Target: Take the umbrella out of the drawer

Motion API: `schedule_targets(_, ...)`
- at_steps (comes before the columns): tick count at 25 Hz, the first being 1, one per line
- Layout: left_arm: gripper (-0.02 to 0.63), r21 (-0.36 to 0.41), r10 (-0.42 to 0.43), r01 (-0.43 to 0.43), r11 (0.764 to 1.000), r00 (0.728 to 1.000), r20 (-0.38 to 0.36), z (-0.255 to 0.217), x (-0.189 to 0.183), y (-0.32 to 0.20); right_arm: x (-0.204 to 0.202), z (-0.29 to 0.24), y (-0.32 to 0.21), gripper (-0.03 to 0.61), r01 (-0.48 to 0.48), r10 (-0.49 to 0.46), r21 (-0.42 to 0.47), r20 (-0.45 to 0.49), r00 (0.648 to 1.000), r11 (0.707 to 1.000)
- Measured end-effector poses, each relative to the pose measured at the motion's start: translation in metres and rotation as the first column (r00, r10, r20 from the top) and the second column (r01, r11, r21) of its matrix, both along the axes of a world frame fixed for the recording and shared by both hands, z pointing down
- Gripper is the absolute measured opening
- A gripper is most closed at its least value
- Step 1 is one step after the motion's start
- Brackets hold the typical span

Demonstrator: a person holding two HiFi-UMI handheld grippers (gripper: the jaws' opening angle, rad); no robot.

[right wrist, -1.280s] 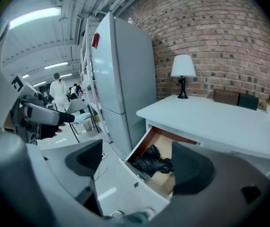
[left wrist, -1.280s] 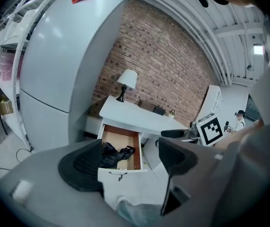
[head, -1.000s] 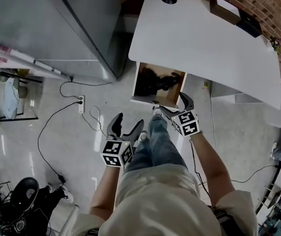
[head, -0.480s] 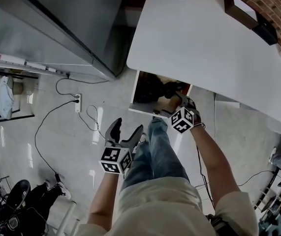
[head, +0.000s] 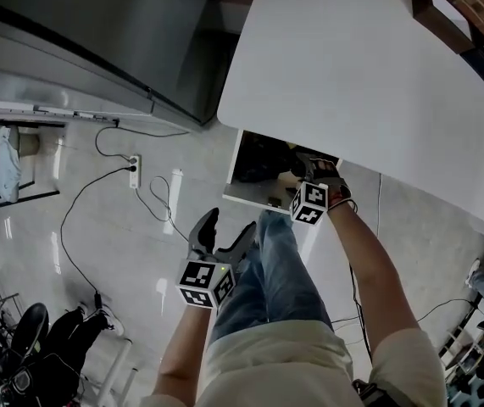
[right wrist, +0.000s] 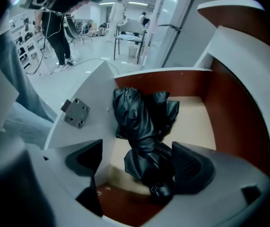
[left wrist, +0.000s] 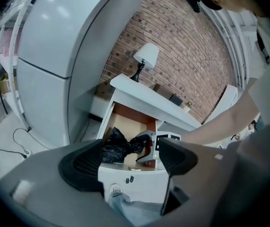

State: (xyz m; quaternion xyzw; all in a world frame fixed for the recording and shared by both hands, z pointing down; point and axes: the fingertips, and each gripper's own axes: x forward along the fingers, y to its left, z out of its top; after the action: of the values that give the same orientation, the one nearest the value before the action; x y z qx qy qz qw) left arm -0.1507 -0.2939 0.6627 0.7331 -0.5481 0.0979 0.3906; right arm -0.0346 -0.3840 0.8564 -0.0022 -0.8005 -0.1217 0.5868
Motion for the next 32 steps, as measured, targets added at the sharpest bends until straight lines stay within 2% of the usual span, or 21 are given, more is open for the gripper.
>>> schedule_targets(5,0.362,-0.026,-0.013,0.013,1.000,1.000,-0.004,0.016,0.002,-0.002,0.000,0.034,-0.008,0.433,0.162,-0.159,0.026,-0.089,0.983,0.987)
schedule_targets(11,0.362,-0.046,-0.029,0.029,0.998,1.000,-0.003,0.028,0.000,-0.007,-0.007,0.056,-0.017,0.430,0.252,-0.245,0.025,-0.164,0.956,0.967)
schedule_targets(20,0.362,-0.069,-0.042,0.041,0.997,0.999,-0.008,0.037,0.005,-0.004,-0.016,0.068,-0.034,0.330,0.239,-0.222,0.084,-0.172,0.960,0.967)
schedule_targets(24,0.362,-0.074,-0.049,0.049,0.996,0.999,-0.004,0.037,0.005,-0.001,-0.016,0.068,-0.035,0.320,0.241,-0.224,0.090,-0.167,0.960,0.966)
schedule_targets(28,0.362,-0.071,-0.059,0.059,0.996,0.998,0.005,0.036,0.003,0.001,-0.016,0.064,-0.030,0.274,0.243,-0.233,0.033,-0.175,0.956,0.970)
schedule_targets(32,0.362,-0.056,-0.060,0.060,0.997,0.998,0.008,0.028,0.000,0.003,-0.018,0.054,-0.023,0.255,0.209,-0.203,0.007,-0.201,0.958,0.978)
